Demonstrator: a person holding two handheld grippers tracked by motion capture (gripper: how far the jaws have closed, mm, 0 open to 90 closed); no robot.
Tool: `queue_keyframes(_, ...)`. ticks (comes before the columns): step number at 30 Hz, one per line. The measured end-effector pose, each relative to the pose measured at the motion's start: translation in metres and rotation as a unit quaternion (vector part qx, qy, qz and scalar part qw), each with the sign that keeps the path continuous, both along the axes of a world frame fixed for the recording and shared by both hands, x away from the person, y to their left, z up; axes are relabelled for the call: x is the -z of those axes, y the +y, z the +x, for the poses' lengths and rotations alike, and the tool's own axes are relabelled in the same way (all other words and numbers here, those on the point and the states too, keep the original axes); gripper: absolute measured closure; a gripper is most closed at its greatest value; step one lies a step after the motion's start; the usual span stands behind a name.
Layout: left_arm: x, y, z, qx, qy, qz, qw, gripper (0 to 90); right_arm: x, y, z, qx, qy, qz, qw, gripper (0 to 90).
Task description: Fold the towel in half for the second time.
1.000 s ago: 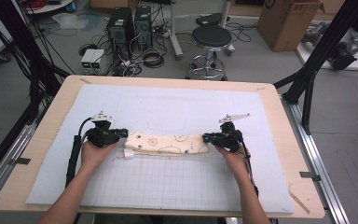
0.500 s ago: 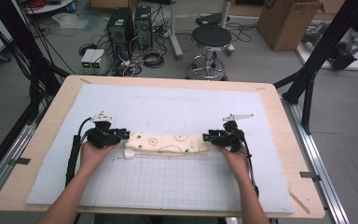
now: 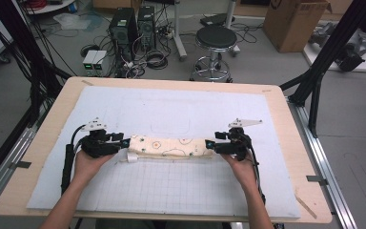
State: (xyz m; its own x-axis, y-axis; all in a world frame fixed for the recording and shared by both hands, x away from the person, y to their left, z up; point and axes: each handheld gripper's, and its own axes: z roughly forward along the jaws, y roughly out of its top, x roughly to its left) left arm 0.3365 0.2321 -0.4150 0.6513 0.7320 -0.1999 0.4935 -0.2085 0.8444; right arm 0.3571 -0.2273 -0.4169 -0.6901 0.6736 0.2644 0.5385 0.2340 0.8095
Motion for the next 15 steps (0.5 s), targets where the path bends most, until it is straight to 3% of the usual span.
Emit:
queue_keyframes(3,0.000,0.003,-0.005,0.001,-0.004,-0.006,1.0000,50.9,-0.001,0.000,-0.003,-0.002,-0.005,0.001,1.0000,30.8)
queue_keyframes(9,0.001,0.006,-0.014,0.011,-0.012,0.012,0.9998,43.9,-0.003,-0.001,-0.006,0.005,-0.003,0.001,1.0000,24.8)
queue_keyframes(15,-0.002,0.007,-0.020,0.020,-0.019,0.010,0.9996,41.5,-0.004,0.000,-0.011,0.008,-0.015,-0.003,0.9999,21.5)
